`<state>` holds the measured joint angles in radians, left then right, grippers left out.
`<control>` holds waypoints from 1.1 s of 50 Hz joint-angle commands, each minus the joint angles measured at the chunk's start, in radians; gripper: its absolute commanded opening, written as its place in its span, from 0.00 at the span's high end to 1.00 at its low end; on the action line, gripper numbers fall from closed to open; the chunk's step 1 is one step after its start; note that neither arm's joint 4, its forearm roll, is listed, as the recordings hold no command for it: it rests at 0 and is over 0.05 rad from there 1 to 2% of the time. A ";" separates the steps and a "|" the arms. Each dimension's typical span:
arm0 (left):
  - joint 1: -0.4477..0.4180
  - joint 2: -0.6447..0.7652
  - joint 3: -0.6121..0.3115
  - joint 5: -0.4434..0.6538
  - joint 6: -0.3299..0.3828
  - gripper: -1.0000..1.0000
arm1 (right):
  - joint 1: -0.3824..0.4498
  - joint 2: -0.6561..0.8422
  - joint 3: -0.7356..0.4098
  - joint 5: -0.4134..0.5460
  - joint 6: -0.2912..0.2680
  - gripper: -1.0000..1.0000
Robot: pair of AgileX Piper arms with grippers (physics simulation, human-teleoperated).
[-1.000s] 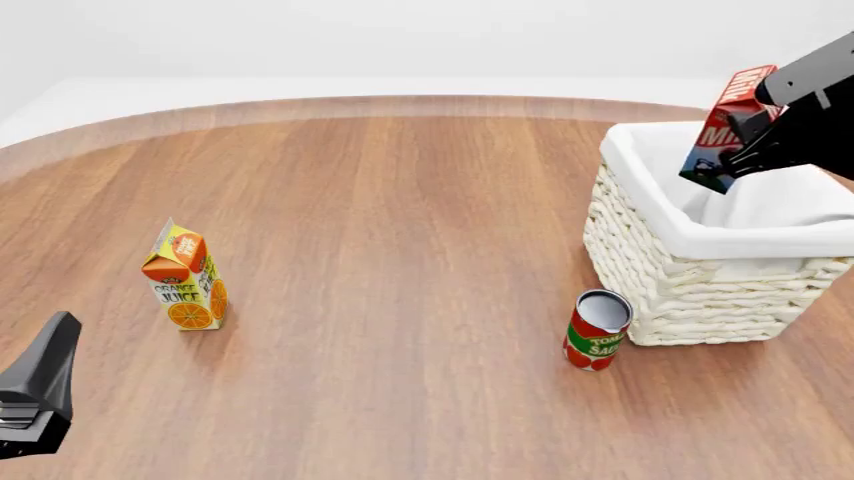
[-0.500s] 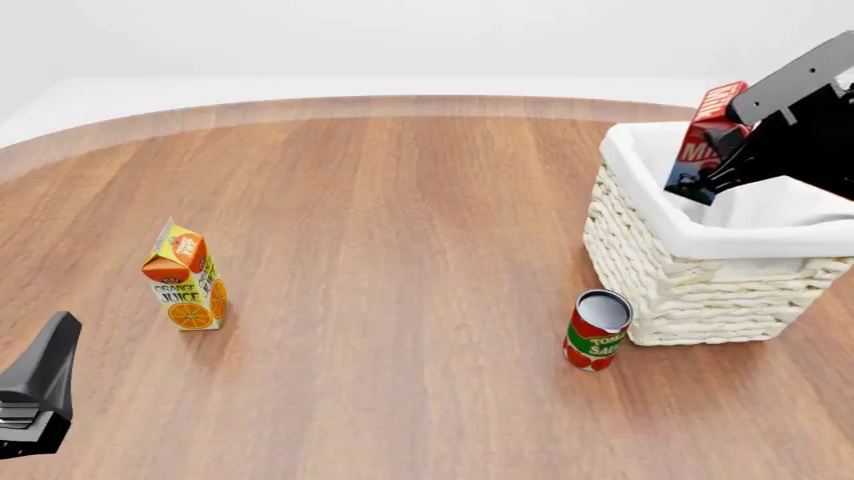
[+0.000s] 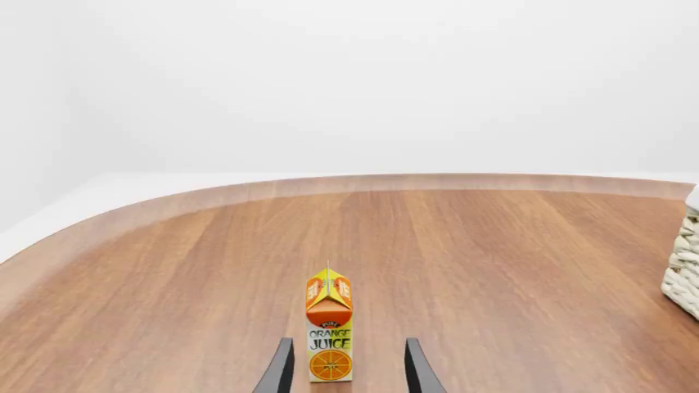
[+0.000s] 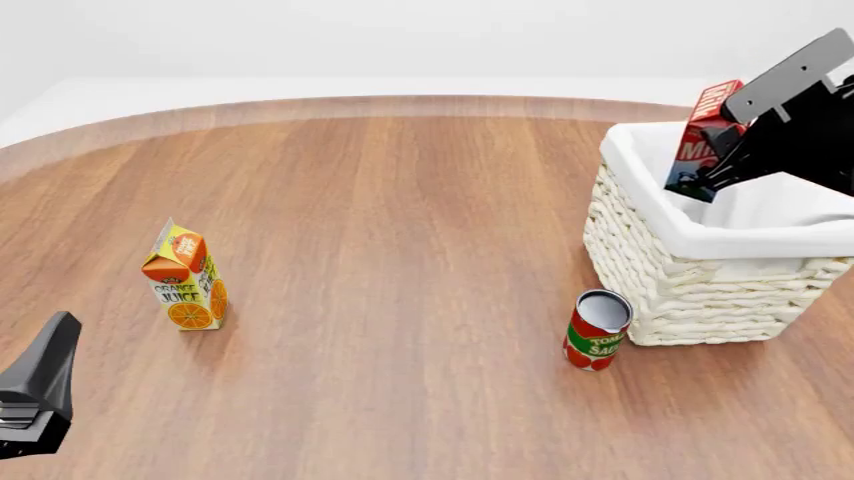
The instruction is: Pick the milk and place it in the basket.
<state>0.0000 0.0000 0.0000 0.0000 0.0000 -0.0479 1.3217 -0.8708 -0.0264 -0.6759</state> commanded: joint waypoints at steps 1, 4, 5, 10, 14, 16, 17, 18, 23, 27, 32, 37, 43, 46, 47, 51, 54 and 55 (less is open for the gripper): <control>0.000 0.000 0.000 0.000 0.000 0.00 | 0.000 -0.024 -0.017 0.004 -0.005 1.00; 0.000 0.000 0.000 0.000 0.000 0.00 | 0.000 -0.033 -0.008 0.003 -0.017 1.00; 0.000 0.000 0.000 0.000 0.000 0.00 | 0.000 -0.035 -0.006 0.005 -0.019 1.00; 0.000 0.000 0.000 0.000 0.000 0.00 | -0.004 -0.041 0.005 0.003 -0.030 1.00; 0.000 0.000 0.000 0.000 0.000 0.00 | -0.008 -0.048 0.013 0.006 -0.043 1.00; 0.000 0.000 0.000 0.000 0.000 0.00 | -0.008 -0.049 0.016 0.006 -0.045 1.00; 0.000 0.000 0.000 0.000 0.000 0.00 | -0.008 -0.049 0.016 0.006 -0.045 1.00; 0.000 0.000 0.000 0.000 0.000 0.00 | -0.008 -0.049 0.016 0.006 -0.045 1.00; 0.000 0.000 0.000 0.000 0.000 0.00 | -0.012 -0.045 0.045 -0.018 -0.064 1.00; 0.000 0.000 0.000 0.000 0.000 0.00 | -0.013 -0.044 0.044 -0.018 -0.065 1.00; 0.000 0.000 0.000 0.000 0.000 0.00 | -0.018 -0.032 0.055 -0.033 -0.085 1.00; 0.000 0.000 0.000 0.000 0.000 0.00 | -0.017 -0.026 0.060 -0.039 -0.091 1.00; 0.000 0.000 0.000 0.000 0.000 0.00 | -0.021 -0.015 0.063 -0.052 -0.098 1.00; 0.000 0.000 0.000 0.000 0.000 0.00 | -0.027 -0.007 0.057 -0.056 -0.098 1.00; 0.000 0.000 0.000 0.000 0.000 0.00 | -0.027 -0.006 0.055 -0.056 -0.097 1.00; 0.000 0.000 0.000 0.000 0.000 0.00 | -0.031 -0.003 0.051 -0.058 -0.098 1.00; 0.000 0.000 0.000 0.000 0.000 0.00 | -0.034 0.000 0.047 -0.058 -0.096 1.00; 0.000 0.000 0.000 0.000 0.000 0.00 | -0.034 0.000 0.047 -0.058 -0.096 1.00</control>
<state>0.0000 0.0000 0.0000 0.0000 0.0000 -0.0736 1.3232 -0.8013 -0.0660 -0.7794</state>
